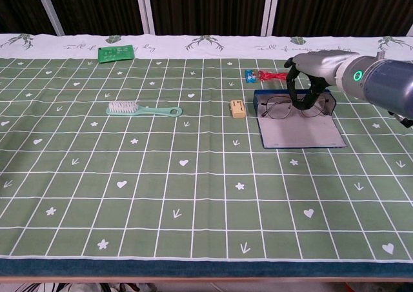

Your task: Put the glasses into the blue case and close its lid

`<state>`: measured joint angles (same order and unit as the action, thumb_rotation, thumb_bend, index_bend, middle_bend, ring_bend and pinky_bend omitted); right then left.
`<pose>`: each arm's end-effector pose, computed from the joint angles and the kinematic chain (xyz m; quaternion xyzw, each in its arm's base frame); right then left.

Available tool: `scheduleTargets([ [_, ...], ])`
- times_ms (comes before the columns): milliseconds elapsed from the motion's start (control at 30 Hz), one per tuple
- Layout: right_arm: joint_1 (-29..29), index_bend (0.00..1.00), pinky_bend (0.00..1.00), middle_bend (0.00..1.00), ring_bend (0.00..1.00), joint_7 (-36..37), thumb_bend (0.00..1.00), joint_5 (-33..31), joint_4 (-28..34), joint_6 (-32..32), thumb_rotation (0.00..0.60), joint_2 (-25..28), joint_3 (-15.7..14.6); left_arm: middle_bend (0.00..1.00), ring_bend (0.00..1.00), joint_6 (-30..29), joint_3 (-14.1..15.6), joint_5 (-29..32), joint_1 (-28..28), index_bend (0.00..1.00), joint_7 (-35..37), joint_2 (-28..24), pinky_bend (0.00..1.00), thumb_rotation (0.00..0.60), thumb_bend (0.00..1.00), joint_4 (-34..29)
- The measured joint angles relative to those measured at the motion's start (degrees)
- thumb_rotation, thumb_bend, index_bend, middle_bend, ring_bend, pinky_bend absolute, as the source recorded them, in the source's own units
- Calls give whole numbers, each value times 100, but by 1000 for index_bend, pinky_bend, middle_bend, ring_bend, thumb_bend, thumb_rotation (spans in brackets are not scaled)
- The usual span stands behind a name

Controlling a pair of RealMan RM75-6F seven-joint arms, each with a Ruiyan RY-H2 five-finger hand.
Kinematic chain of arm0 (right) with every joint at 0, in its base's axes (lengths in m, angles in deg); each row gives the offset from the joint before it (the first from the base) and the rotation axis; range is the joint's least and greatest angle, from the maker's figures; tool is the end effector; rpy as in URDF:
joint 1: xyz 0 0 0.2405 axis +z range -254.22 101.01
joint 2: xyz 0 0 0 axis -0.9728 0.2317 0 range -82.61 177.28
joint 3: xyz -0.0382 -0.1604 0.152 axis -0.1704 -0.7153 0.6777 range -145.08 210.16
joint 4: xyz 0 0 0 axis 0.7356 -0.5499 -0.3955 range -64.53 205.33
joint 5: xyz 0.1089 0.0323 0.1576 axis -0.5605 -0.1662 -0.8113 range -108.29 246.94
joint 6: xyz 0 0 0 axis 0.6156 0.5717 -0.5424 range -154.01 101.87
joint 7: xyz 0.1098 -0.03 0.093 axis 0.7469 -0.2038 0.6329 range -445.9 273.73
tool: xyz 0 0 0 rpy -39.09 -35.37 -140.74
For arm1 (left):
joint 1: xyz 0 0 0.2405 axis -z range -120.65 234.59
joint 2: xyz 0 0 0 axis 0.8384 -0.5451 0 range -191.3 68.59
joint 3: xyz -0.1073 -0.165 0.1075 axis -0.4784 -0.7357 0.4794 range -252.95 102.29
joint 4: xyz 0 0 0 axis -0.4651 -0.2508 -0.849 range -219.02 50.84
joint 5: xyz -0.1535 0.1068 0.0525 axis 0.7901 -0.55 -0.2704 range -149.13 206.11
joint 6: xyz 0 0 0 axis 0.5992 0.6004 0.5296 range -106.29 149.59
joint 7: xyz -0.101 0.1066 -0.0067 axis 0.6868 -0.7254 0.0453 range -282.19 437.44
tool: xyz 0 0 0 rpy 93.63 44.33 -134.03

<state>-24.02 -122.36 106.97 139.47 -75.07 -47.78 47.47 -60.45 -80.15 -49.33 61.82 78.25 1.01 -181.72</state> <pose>-0.1355 -0.3866 -0.0098 0.7142 -0.3977 0.2641 0.5118 -0.2803 0.1845 0.1648 -0.5415 -0.4465 -0.3828 0.6008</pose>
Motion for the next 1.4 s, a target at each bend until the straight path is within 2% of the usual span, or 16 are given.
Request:
scheduleTargets([
  [433, 183, 604, 183, 2, 92, 50, 476, -76, -232, 109, 600, -75, 5, 0, 0, 16, -4, 20, 3, 103, 17, -12, 0, 600, 322, -3],
  [1133, 275, 603, 183, 2, 90, -213, 475, -527, -170, 35, 600, -28, -63, 0, 0, 7, 0, 18, -5, 103, 24, -17, 0, 600, 322, -8],
  [1200, 286, 566, 183, 2, 89, -242, 475, -562, -167, 36, 600, -20, -77, 0, 0, 8, 0, 19, -5, 103, 24, -17, 0, 600, 322, -9],
  [1333, 307, 398, 183, 2, 87, -306, 475, -633, -146, 39, 600, 8, -110, 0, 0, 10, 1, 18, -4, 103, 23, -17, 0, 600, 322, -9],
  [1400, 318, 371, 183, 2, 87, -330, 475, -666, -130, 36, 600, 24, -121, 0, 0, 13, 2, 20, -4, 103, 21, -18, 0, 600, 322, -13],
])
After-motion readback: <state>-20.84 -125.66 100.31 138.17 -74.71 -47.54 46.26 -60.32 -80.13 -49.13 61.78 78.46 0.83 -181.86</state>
